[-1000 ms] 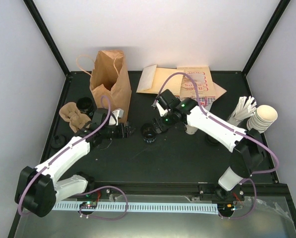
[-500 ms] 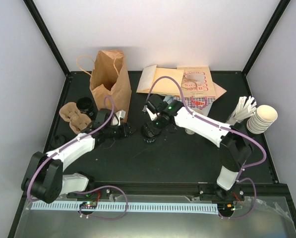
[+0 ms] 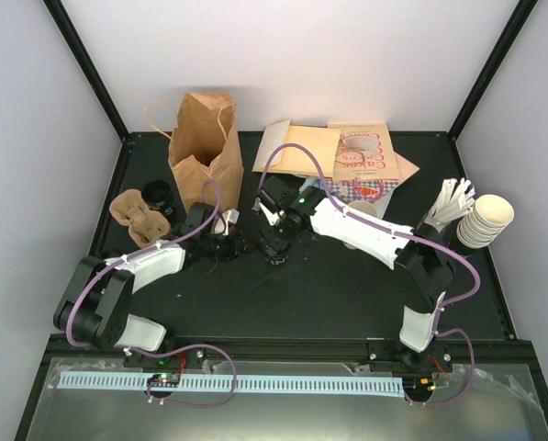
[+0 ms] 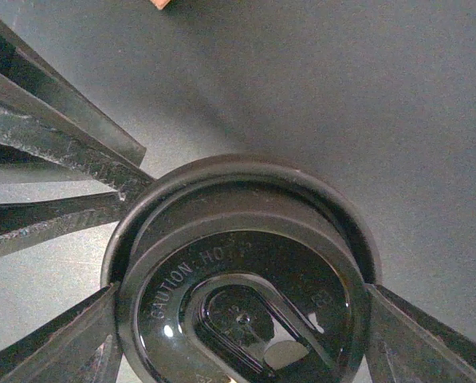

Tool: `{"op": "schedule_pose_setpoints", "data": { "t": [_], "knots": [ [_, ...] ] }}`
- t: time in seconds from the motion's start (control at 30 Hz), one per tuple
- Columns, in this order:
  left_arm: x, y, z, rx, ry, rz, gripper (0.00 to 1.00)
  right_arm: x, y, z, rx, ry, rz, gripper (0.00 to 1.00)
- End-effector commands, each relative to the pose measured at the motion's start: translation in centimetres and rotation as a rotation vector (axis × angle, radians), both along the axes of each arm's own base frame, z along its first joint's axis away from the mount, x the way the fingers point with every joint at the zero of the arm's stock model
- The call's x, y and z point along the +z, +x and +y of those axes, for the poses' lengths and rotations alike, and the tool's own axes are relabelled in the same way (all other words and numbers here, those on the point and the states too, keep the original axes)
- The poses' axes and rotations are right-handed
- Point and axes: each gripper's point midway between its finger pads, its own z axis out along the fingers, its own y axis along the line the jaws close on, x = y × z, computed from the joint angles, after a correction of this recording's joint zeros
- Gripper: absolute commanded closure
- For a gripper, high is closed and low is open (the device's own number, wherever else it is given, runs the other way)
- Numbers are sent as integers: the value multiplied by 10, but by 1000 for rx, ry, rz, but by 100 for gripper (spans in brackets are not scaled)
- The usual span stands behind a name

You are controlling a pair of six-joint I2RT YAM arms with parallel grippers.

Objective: Pack the takeout coffee

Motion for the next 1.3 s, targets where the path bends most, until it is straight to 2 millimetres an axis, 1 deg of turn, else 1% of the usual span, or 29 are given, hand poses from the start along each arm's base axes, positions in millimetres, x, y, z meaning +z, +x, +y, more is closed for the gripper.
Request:
{"op": "schedule_pose_setpoints", "data": {
  "t": [0.0, 0.47, 0.67, 0.8, 0.83, 0.93, 0.97, 1.03, 1.1, 1.27],
  "knots": [
    [16, 11, -9, -34, -55, -53, 70, 1, -1, 6, 32, -35, -25, 20],
    [9, 7, -16, -61, -91, -23, 72, -22, -6, 3, 62, -131, -5, 20],
    [9, 3, -12, -31, -100, -30, 72, -35, -12, -2, 70, -182, 25, 20],
    [11, -3, -3, 9, -88, -40, 72, -45, -18, -8, 65, -211, 55, 20],
    [11, -5, -1, 19, -83, -43, 74, -46, -18, -9, 63, -216, 58, 20],
    [16, -11, 6, 50, -75, -64, 75, -52, -22, -12, 64, -231, 79, 20],
    [21, -12, 8, 58, -78, -86, 75, -54, -24, -13, 66, -236, 90, 21],
    [25, -15, 9, 59, -87, -109, 74, -56, -28, -14, 74, -235, 111, 21],
    [32, -16, 6, 43, -114, -130, 72, -57, -32, -15, 81, -233, 127, 21],
    [45, -16, -2, 17, -184, -137, 72, -61, -44, -21, 107, -241, 168, 21]
  ]
}}
